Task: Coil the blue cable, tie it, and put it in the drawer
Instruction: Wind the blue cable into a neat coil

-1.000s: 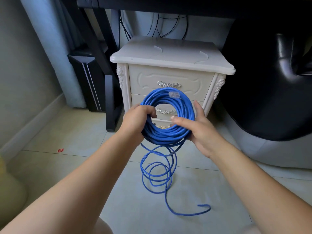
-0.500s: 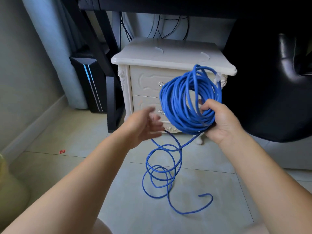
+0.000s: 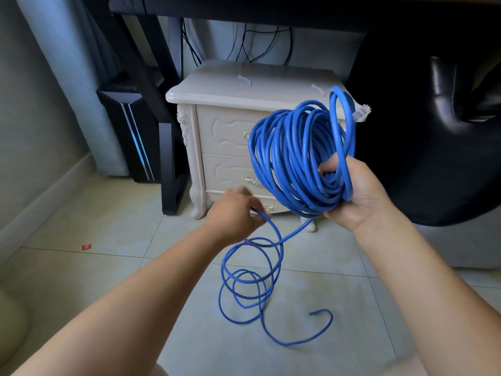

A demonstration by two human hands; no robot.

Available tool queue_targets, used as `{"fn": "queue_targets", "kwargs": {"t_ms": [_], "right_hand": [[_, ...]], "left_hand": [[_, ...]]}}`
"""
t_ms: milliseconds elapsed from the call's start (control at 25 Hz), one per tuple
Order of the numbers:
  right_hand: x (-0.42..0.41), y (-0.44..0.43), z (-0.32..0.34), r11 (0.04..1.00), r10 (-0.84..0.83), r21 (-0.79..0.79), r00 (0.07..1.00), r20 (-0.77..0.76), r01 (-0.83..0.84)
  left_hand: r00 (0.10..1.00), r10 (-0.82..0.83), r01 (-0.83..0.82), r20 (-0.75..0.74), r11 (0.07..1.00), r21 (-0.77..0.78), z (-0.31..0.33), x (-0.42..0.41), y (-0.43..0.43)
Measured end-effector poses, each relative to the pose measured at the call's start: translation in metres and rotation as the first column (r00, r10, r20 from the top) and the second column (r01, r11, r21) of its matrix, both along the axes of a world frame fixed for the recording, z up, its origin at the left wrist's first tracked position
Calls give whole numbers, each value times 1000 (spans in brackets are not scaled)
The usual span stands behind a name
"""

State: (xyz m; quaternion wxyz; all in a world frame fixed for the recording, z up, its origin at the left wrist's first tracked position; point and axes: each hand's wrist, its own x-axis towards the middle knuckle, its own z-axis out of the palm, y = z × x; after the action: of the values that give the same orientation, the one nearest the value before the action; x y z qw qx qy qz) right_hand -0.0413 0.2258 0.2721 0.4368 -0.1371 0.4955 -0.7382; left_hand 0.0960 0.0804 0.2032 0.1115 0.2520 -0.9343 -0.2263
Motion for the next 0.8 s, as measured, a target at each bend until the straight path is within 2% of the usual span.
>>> {"fn": "queue_targets", "kwargs": {"t_ms": [40,80,120,160,200,240,280,320,440,560,640,720,800], "right_hand": [[0,1,0,1000,-12,23,1000,-16,13],[-1,2,1,999,-26,46,999,-30,28],[-1,4,0,997,-54,60,998,-43,56],[-1,5,1,995,-70,63,997,-39,73],[-1,8,0,994,-82,72,996,-34,84],[-1,9,0,990,-85,107,996,-31,88],[0,10,-2,985,-86,149,996,-34,91],[1,8,-4,975,-92,198,995,-43,99],[6,4,-13,954,-69,283,990,-119,101],[14,0,-17,947,4,318,985,-172,52],[17,-1,-16,946,35,324,982,-187,28],[17,-3,-17,936,34,349,969,-246,56],[20,-4,-20,910,74,406,927,-368,89]], "left_hand": [[999,38,-39,11,980,196,3,0,-3],[991,136,-127,9,897,422,6,1,-8],[969,246,-203,22,743,638,10,4,-12],[941,337,-221,35,534,816,15,7,-17],[920,391,-183,41,333,925,19,10,-23],[908,418,-121,31,190,974,21,13,-27],[903,431,-52,0,110,993,23,16,-31],[899,434,18,-51,79,997,25,18,-32],[917,361,135,-171,124,983,34,22,-26],[937,289,130,-195,230,965,41,27,-23],[919,354,16,-177,414,910,42,27,-24],[884,420,-117,-207,626,771,44,27,-24],[893,337,-21,-298,692,721,49,28,-21]]}}
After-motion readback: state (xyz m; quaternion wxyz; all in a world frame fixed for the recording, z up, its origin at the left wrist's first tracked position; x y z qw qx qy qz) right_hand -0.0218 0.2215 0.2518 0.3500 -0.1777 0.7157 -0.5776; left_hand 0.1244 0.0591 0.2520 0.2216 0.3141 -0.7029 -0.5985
